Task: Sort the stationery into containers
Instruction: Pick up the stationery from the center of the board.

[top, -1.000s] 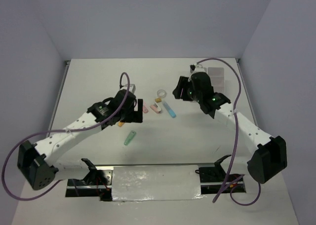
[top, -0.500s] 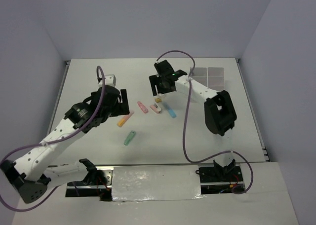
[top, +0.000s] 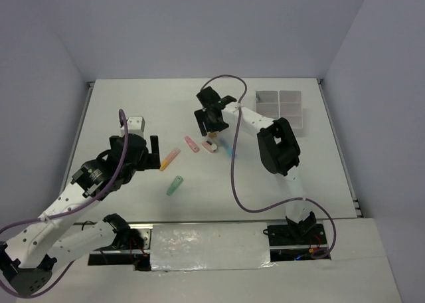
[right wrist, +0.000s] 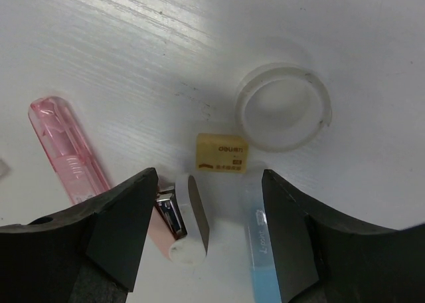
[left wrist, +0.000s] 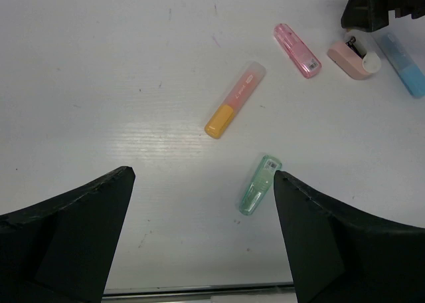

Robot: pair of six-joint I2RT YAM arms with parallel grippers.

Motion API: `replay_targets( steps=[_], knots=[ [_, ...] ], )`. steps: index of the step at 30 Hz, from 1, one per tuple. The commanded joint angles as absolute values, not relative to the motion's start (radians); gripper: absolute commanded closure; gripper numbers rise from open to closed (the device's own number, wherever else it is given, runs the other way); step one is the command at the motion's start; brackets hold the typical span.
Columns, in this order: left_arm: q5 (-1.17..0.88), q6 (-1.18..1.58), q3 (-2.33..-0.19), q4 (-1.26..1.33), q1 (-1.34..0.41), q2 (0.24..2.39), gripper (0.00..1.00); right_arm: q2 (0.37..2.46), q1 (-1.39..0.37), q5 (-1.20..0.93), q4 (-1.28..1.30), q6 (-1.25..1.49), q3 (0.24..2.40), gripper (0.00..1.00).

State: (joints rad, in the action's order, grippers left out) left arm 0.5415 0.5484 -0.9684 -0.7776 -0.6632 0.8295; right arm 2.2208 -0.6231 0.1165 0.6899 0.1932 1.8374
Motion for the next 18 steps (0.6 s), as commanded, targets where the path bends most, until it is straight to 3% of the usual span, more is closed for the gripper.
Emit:
replay_targets(
  steps=[1, 8, 11, 14, 15, 18],
  knots=[
    [0.526, 0.517, -0.976, -0.730, -0.658, 0.845, 0.01, 2.252, -0.638, 0.133, 0.716, 0.202, 1.893, 0.28],
    [0.506, 0.506, -0.971, -0.721, -0.658, 0.838, 0.01, 2.322, -0.638, 0.169, 0.712, 0.230, 1.927, 0.30],
    [0.503, 0.506, -0.968, -0.718, -0.658, 0.833, 0.01, 2.350, -0.638, 0.172, 0.725, 0.232, 1.959, 0.38],
    [0.502, 0.503, -0.968, -0.718, -0.658, 0.833, 0.01, 2.364, -0.638, 0.173, 0.727, 0.242, 1.976, 0.51],
    [0.500, 0.503, -0.968, -0.718, -0.658, 0.836, 0.01, 2.361, -0.638, 0.176, 0.724, 0.244, 1.976, 0.59],
    [0.494, 0.499, -0.966, -0.715, -0.660, 0.841, 0.01, 2.320, -0.640, 0.140, 0.693, 0.252, 1.942, 0.68]
  ],
)
